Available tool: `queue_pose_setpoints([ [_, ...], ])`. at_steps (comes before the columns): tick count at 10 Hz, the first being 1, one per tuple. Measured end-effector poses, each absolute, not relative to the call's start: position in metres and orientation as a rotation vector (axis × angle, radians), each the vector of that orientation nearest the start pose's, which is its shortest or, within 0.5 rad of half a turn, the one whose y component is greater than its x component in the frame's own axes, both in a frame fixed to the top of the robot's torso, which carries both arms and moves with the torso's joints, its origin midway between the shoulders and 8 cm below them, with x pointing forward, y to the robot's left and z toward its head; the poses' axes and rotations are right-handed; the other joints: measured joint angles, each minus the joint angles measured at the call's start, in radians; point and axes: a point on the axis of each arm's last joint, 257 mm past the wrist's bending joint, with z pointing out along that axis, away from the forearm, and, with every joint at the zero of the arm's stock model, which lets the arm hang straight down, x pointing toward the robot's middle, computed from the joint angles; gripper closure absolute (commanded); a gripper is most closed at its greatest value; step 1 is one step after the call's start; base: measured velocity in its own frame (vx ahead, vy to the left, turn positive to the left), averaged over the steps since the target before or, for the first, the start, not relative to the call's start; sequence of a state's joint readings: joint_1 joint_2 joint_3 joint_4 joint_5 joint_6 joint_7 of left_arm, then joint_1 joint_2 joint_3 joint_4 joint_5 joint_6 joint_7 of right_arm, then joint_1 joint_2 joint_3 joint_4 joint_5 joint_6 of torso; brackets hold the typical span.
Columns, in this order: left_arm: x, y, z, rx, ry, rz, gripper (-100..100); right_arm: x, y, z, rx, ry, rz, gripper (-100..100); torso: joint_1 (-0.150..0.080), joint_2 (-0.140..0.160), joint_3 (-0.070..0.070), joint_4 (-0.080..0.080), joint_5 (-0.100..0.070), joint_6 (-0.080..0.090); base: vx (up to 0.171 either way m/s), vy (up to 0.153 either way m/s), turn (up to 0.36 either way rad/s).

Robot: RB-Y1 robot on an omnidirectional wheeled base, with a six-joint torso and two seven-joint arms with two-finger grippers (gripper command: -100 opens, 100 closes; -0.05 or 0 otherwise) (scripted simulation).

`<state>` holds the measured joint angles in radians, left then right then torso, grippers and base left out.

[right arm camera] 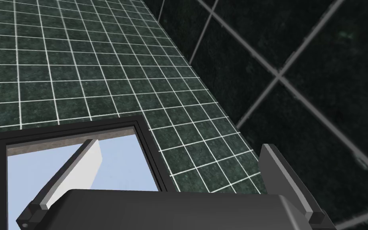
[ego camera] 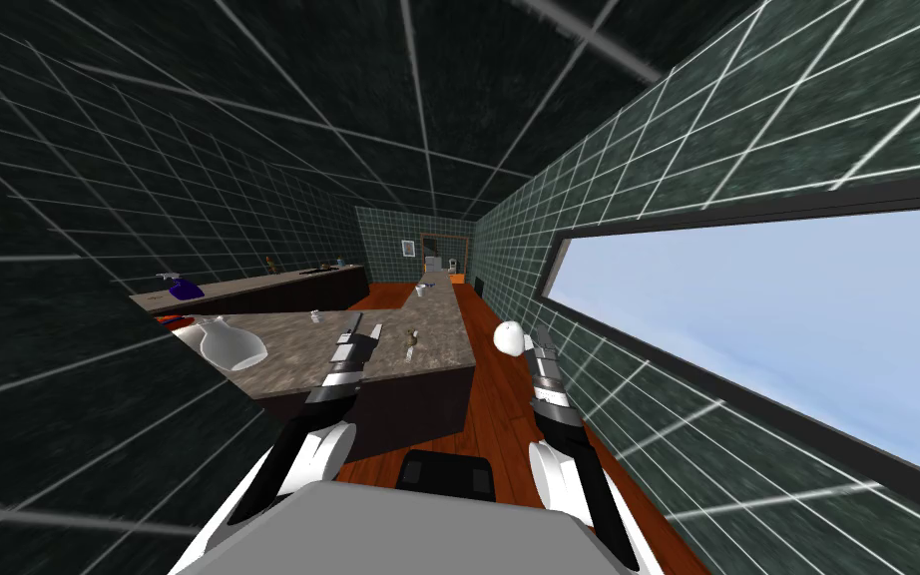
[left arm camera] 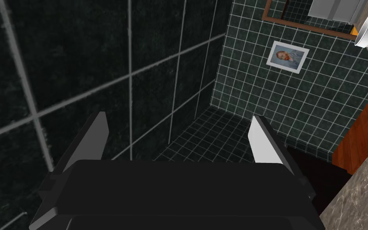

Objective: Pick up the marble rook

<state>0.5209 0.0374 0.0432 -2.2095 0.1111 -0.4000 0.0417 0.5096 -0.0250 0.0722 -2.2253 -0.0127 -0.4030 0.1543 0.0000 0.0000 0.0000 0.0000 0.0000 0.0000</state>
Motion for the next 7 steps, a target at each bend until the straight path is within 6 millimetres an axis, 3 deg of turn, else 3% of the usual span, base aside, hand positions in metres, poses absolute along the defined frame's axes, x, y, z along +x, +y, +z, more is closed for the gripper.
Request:
queue_pose_setpoints([
  [7, 0.387, 0.345, -0.082, -1.048, 0.832, -1.317, -100, 0.371, -0.259, -0.025, 0.715, 0.787, 1.201, 0, 0.0, -0.001, 0.0, 0.0, 0.0, 0.0, 0.007, 0.003, -0.051],
])
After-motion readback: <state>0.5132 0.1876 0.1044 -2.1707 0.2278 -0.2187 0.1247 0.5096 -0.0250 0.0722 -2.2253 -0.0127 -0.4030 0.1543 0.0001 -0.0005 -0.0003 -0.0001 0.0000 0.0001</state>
